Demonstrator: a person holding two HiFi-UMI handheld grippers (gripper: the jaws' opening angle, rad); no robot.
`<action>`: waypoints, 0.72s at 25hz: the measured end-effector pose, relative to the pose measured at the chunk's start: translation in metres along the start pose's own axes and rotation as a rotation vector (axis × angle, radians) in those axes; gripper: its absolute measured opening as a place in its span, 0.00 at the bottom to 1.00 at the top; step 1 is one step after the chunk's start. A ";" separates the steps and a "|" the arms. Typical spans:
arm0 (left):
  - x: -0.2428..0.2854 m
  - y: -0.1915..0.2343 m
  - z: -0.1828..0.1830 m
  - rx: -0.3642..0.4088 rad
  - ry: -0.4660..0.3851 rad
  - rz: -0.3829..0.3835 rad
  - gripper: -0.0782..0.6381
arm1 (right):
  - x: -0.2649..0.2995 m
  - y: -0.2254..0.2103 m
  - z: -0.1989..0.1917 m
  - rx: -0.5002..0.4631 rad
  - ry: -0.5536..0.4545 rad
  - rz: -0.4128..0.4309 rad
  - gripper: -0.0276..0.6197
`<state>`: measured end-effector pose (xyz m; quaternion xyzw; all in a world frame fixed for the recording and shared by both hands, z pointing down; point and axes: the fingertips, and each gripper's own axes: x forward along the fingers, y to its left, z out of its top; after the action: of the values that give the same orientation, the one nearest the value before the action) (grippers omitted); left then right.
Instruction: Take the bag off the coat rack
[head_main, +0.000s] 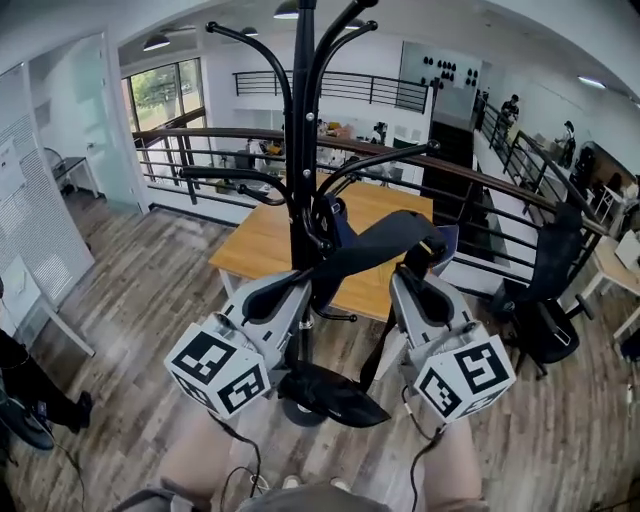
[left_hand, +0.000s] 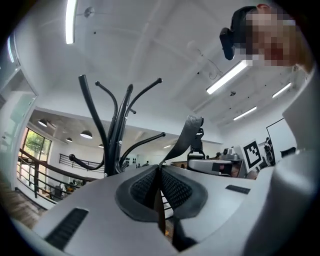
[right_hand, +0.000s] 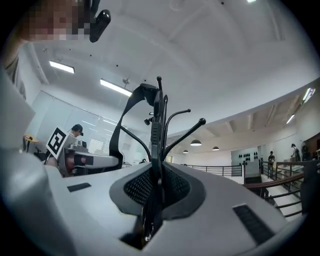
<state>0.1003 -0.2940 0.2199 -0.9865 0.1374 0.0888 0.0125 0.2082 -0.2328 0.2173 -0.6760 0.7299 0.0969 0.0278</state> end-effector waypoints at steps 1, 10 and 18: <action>0.002 -0.006 0.003 -0.006 -0.010 -0.018 0.13 | -0.009 -0.002 0.005 -0.010 -0.003 -0.013 0.12; 0.025 -0.069 -0.004 -0.030 0.013 -0.169 0.13 | -0.078 -0.015 0.013 0.007 0.028 -0.103 0.12; 0.051 -0.128 -0.043 -0.087 0.063 -0.349 0.13 | -0.147 -0.044 -0.009 0.035 0.093 -0.255 0.12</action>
<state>0.1912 -0.1869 0.2535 -0.9972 -0.0396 0.0603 -0.0192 0.2651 -0.0932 0.2463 -0.7665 0.6402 0.0484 0.0179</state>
